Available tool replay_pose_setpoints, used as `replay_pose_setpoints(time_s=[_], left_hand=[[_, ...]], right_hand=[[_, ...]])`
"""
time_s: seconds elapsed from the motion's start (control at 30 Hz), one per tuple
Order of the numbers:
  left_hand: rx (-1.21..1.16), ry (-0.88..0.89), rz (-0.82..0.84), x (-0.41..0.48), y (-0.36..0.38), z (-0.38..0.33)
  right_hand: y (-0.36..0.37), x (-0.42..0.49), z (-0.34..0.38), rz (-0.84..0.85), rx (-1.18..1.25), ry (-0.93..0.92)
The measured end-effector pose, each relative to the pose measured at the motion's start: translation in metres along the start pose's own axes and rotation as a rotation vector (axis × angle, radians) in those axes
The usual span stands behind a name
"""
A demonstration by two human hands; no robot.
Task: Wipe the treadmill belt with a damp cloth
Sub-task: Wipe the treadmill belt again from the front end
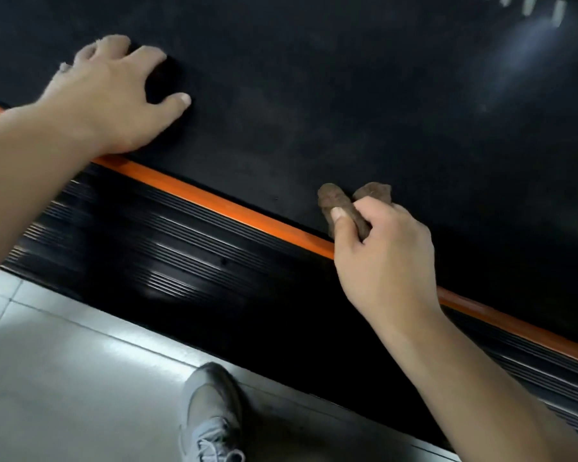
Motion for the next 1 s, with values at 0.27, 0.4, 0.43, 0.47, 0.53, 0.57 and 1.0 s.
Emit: replay_pose_setpoints(time_s=[0.27, 0.4, 0.43, 0.47, 0.53, 0.57, 1.0], left_hand=[[0.0, -0.034, 0.097, 0.002, -0.007, 0.095], [-0.04, -0.006, 0.106, -0.004, -0.006, 0.102], [-0.047, -0.005, 0.096, -0.005, -0.006, 0.1], [-0.05, -0.001, 0.09, -0.006, -0.006, 0.099], [-0.056, 0.006, 0.094, -0.005, -0.007, 0.097], [-0.059, 0.008, 0.106, -0.004, -0.008, 0.097], [-0.037, 0.145, 0.138, 0.038, -0.005, 0.151]], right_hand=[[0.087, 0.021, 0.078, -0.026, 0.001, -0.089], [0.115, 0.027, 0.099, -0.038, -0.005, -0.121], [0.121, 0.029, 0.103, -0.035, -0.005, -0.134], [0.126, 0.031, 0.106, -0.029, -0.004, -0.144], [0.135, 0.035, 0.114, -0.003, -0.011, -0.144], [0.14, 0.036, 0.118, 0.015, -0.021, -0.138], [0.21, 0.05, 0.19, 0.048, -0.051, -0.064]])
Point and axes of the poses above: each hand's wrist, its own x-axis towards the middle knuckle, its own y-axis out of the palm, z = x × y, the point moved 2 cm from there along x, towards the middle knuckle, and after that the axes turned 15 degrees about x, right-handed, at the moved point
